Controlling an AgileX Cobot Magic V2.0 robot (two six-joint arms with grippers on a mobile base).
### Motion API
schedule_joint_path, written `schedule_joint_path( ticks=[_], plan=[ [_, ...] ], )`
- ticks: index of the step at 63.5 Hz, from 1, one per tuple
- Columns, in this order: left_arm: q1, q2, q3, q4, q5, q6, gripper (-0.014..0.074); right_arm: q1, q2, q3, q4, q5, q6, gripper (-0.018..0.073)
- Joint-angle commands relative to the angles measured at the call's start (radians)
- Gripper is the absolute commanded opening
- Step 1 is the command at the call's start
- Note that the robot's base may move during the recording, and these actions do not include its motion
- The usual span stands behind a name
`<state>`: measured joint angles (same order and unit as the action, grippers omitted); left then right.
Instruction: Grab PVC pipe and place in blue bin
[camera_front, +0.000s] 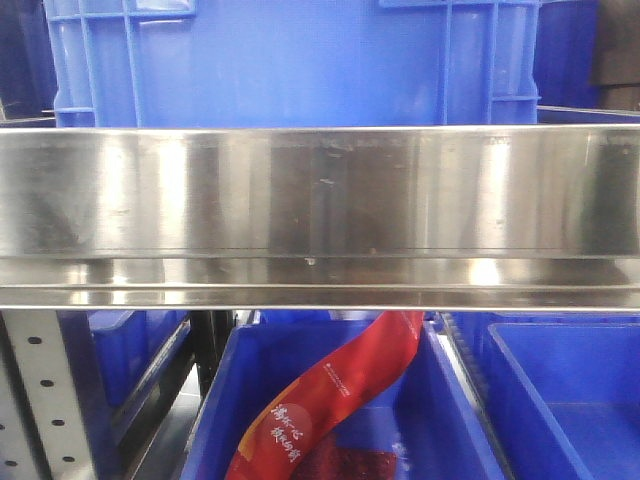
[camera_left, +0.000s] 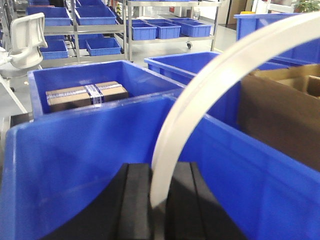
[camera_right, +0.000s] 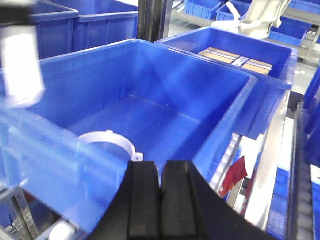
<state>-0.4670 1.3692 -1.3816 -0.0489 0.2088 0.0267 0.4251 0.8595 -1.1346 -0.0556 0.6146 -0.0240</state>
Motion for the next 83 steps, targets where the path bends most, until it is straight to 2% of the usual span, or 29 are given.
schedule_joint_path(
  ticks=[1,19,24,27,33,36,40,45,50,57,62,74,83],
  plan=[
    [0.016,0.062,-0.057,0.002,-0.045,0.003,-0.0111,-0.002,-0.051,0.041,-0.01,-0.029,0.006,-0.0168],
    [0.016,0.182,-0.089,0.002,-0.051,0.003,-0.0091,-0.002,-0.079,0.057,-0.01,-0.021,0.006,-0.0168],
    [0.014,0.183,-0.089,0.002,-0.051,0.003,0.001,-0.002,-0.079,0.057,-0.01,-0.021,0.006,-0.0168],
    [0.014,0.183,-0.089,0.002,-0.051,0.003,0.0125,-0.002,-0.079,0.057,-0.01,-0.021,0.006,-0.0168],
    [0.014,0.181,-0.089,0.002,-0.047,0.003,0.0298,-0.002,-0.074,0.057,-0.01,-0.025,0.006,-0.0168],
    [0.014,0.181,-0.089,0.002,-0.047,0.003,0.0354,-0.002,-0.067,0.057,-0.01,-0.027,0.006,-0.0168],
    [0.014,0.181,-0.089,0.002,-0.049,0.003,0.0376,-0.002,-0.059,0.057,-0.01,-0.034,0.006,-0.0168],
    [0.014,0.172,-0.089,0.002,-0.061,0.003,0.0352,-0.002,-0.044,0.057,-0.015,-0.058,0.006,-0.0168],
    [0.014,0.15,-0.089,0.002,-0.075,0.003,0.0272,-0.002,-0.028,0.057,-0.035,-0.101,0.006,-0.0168],
    [0.014,0.103,-0.089,0.002,-0.066,0.003,0.0082,-0.002,-0.008,0.057,-0.074,-0.173,0.006,-0.0168],
    [0.014,0.058,-0.089,0.0,-0.038,-0.004,-0.0104,-0.002,-0.004,0.057,-0.081,-0.237,0.006,-0.0168],
    [0.014,-0.062,-0.04,0.0,0.002,-0.004,-0.0111,-0.012,-0.006,0.057,-0.081,-0.28,0.006,-0.0168],
    [0.014,-0.199,0.096,-0.008,-0.033,-0.008,-0.0111,-0.03,-0.006,0.057,-0.077,-0.242,0.012,-0.0168]
  ],
)
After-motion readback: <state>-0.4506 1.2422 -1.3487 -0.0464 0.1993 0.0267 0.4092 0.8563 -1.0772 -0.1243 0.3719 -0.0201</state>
